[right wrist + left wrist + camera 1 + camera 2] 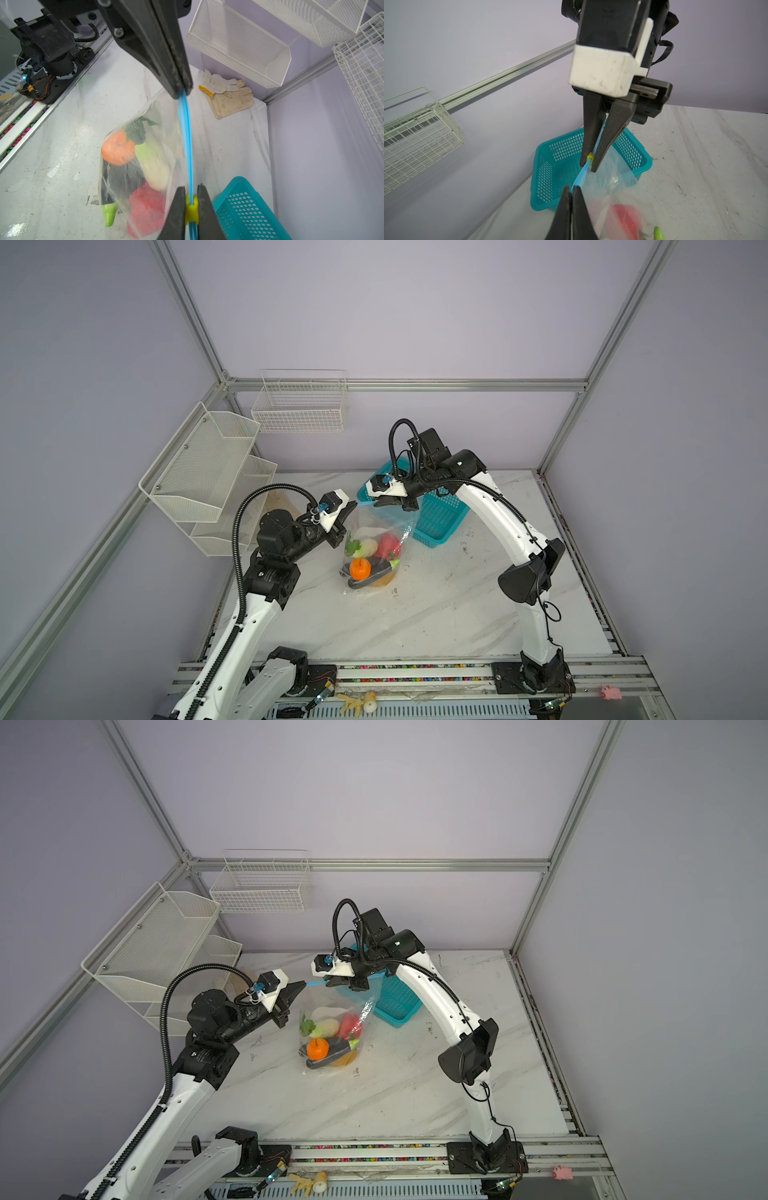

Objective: Place the food in the zip-top bag and seal the zipper

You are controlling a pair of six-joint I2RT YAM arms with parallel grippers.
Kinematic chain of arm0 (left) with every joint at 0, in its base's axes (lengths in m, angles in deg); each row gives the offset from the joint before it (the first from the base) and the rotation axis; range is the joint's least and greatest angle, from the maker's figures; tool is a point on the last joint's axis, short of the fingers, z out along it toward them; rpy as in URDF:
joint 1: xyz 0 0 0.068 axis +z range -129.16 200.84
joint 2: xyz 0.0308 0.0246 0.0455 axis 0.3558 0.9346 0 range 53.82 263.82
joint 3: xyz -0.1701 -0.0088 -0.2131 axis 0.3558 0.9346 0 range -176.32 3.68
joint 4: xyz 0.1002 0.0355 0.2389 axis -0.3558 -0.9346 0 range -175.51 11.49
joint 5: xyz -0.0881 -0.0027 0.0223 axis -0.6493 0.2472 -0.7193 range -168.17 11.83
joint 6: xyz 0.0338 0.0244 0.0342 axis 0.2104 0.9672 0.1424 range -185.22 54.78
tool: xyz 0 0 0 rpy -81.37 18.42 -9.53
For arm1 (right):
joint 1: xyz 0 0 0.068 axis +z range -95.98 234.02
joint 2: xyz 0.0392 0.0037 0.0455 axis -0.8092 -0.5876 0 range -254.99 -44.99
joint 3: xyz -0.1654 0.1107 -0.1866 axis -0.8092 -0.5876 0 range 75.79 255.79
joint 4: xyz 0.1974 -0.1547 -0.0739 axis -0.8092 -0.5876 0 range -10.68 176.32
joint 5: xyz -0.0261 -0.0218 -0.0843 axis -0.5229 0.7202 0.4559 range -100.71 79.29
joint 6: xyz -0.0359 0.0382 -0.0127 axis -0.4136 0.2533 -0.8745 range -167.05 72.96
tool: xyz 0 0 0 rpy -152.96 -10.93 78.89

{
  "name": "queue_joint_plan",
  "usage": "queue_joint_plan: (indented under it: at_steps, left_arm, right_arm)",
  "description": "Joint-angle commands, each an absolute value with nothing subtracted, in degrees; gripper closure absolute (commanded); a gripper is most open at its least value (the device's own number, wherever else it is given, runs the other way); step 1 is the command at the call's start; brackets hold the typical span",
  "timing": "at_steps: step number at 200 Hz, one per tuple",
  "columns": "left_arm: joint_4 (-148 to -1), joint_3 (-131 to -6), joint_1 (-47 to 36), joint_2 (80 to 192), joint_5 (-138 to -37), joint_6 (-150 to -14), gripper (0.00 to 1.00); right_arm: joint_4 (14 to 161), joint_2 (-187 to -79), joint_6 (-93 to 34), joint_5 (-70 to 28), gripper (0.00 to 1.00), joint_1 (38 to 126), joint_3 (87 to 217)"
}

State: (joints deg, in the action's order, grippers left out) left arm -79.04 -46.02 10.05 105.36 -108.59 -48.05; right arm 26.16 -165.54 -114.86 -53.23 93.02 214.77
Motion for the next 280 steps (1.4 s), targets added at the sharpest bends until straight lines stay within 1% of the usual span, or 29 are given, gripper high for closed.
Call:
queue_joint_plan:
  at_steps: [1, 106, 182, 204, 232, 236, 243, 245, 248, 257, 260, 263, 270, 280]
  left_arm:
    - [-76.63, -44.05, 10.38, 103.20, -106.02, -46.69, 1.00]
    - [-78.50, -44.40, 10.81, 102.67, -98.23, -44.61, 1.00]
    - [-79.12, -44.32, 11.95, 102.26, -95.86, -44.11, 1.00]
    - [-79.19, -44.31, 12.14, 102.31, -96.58, -44.25, 1.00]
    - [-79.22, -45.37, 12.14, 104.10, -102.68, -45.47, 1.00]
    - [-79.36, -45.88, 12.14, 104.74, -103.75, -45.89, 0.90]
    - [-79.39, -46.73, 12.14, 105.98, -105.91, -46.93, 0.68]
    - [-79.34, -47.07, 12.14, 106.36, -106.57, -47.07, 0.64]
    - [-79.20, -47.51, 12.14, 106.90, -107.53, -47.31, 0.55]
    - [-78.47, -48.74, 12.23, 108.57, -109.88, -48.07, 0.39]
    - [-78.04, -49.07, 12.16, 109.14, -110.49, -48.39, 0.30]
    - [-77.60, -49.50, 12.20, 109.71, -111.04, -48.54, 0.27]
    - [-76.77, -50.48, 12.32, 110.96, -112.13, -48.55, 0.23]
    - [-76.38, -52.35, 12.30, 113.04, -114.26, -47.74, 0.22]
  right_arm:
    - [24.97, -163.73, -115.46, -51.24, 0.94, 92.19, 213.27]
    - [24.96, -161.52, -115.62, -49.97, 0.92, 88.04, 208.69]
    - [25.15, -161.01, -115.27, -46.63, 0.91, 86.13, 206.48]
    - [25.26, -160.79, -115.25, -46.18, 0.91, 85.31, 206.20]
    - [24.51, -160.61, -116.39, -49.83, 0.93, 85.38, 206.80]
    - [24.03, -160.78, -116.81, -50.49, 0.93, 85.46, 207.19]
    - [22.91, -161.20, -117.45, -51.56, 0.94, 85.64, 208.21]
    - [22.61, -161.29, -117.64, -51.86, 0.94, 85.72, 208.52]
    - [22.15, -161.48, -117.89, -52.16, 0.94, 85.82, 208.99]
    - [20.81, -162.00, -118.71, -53.20, 0.96, 86.08, 210.27]
    - [20.41, -162.10, -119.00, -53.44, 0.96, 86.20, 210.58]
    - [20.21, -162.14, -119.22, -53.71, 0.97, 86.19, 210.80]
    - [19.92, -162.15, -119.46, -54.29, 0.97, 86.27, 211.07]
    - [19.69, -161.94, -119.95, -54.99, 0.99, 86.36, 211.12]
